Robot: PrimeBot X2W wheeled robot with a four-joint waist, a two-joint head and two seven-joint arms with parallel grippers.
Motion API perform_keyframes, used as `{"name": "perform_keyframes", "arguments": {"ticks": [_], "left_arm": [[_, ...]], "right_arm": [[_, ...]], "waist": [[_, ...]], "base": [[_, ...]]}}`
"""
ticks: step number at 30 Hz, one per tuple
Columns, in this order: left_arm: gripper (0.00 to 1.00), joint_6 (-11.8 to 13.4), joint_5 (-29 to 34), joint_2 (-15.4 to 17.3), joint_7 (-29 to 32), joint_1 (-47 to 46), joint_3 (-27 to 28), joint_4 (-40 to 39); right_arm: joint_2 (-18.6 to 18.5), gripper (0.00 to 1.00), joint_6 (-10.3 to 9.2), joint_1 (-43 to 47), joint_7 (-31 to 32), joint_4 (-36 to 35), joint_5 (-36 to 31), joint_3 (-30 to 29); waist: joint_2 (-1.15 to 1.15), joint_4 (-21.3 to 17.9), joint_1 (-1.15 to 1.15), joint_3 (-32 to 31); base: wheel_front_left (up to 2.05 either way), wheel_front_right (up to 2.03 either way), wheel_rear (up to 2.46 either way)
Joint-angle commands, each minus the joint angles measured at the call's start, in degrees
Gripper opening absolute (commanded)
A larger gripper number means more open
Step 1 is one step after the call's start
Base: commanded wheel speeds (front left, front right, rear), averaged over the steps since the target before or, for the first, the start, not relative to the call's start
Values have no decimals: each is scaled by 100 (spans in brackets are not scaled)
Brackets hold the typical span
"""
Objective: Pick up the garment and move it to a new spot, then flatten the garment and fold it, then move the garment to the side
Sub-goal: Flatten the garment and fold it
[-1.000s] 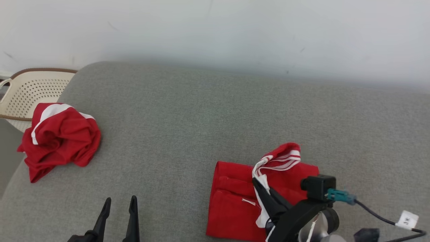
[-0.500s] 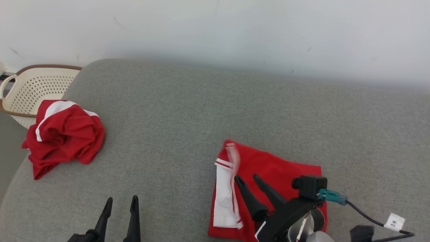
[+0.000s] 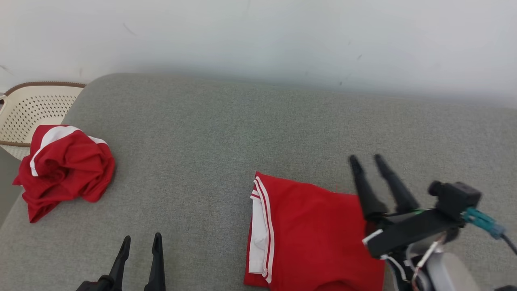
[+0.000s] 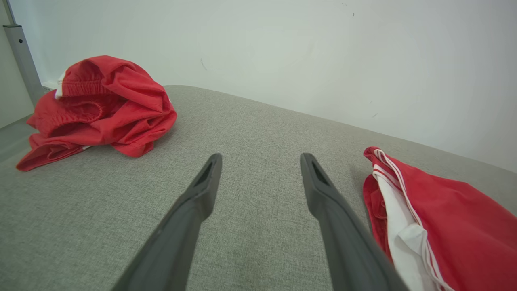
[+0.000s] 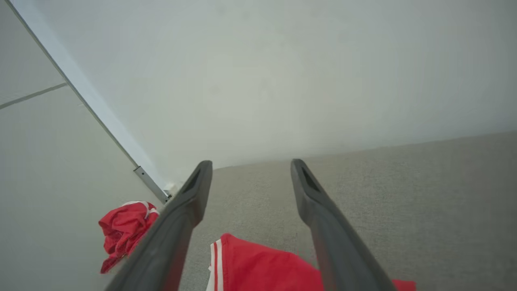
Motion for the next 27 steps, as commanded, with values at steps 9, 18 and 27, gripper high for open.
{"name": "perform_keyframes", "arguments": {"ticks": [9, 18, 27], "left_arm": [[100, 34, 29, -3, -29, 118, 87, -16], [100, 32, 25, -3, -29, 84, 94, -29], [100, 37, 13, -2, -29, 63, 44, -38]], "right_arm": [[-234, 100, 2, 550, -73, -47, -507, -630], [-303, 100, 2, 671, -272, 120, -772, -702], [-368, 0, 2, 542, -782, 974, -1056, -409]], "waist": [[0, -43, 0, 8], [0, -125, 0, 16], [0, -67, 0, 42]], "base": [[0, 0, 0], [0, 0, 0], [0, 0, 0]]}}
